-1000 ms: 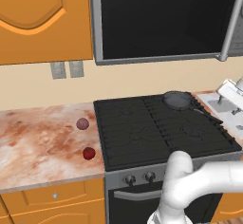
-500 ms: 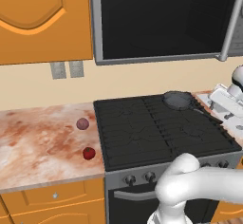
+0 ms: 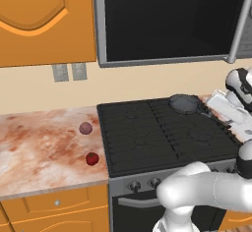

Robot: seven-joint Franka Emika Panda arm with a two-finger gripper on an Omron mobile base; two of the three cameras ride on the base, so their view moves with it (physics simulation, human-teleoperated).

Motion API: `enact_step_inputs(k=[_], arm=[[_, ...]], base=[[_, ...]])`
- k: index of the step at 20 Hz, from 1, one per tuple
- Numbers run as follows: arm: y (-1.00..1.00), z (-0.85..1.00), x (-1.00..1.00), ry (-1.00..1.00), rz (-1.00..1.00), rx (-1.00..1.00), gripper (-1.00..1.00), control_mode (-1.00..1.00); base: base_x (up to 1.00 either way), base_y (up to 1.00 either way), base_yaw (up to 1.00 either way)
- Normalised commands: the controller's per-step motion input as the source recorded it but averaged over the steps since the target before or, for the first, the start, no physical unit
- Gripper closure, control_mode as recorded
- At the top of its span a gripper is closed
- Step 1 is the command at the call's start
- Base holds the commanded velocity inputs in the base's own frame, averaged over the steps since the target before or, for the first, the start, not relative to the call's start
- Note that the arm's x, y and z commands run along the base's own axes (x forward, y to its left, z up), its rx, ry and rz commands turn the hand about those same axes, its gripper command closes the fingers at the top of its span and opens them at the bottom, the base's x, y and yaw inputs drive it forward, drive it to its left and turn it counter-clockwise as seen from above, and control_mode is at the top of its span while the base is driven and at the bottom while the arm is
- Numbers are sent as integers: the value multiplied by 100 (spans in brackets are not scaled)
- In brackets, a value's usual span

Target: Place the pan on the rear right burner on the stove. Then place the tomato and the onion in the pan and turn on the rear right burner.

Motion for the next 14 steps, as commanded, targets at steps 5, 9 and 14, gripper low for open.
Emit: enact_step_inputs(k=[5,9,14], arm=[[36,0,0,-3,6,0,-100,-100],[26,0,-4,-5,2,0,-100,-100],[42,0,-13,-7,3,0,-100,-100]], base=[[0,0,0],[0,0,0],[0,0,0]])
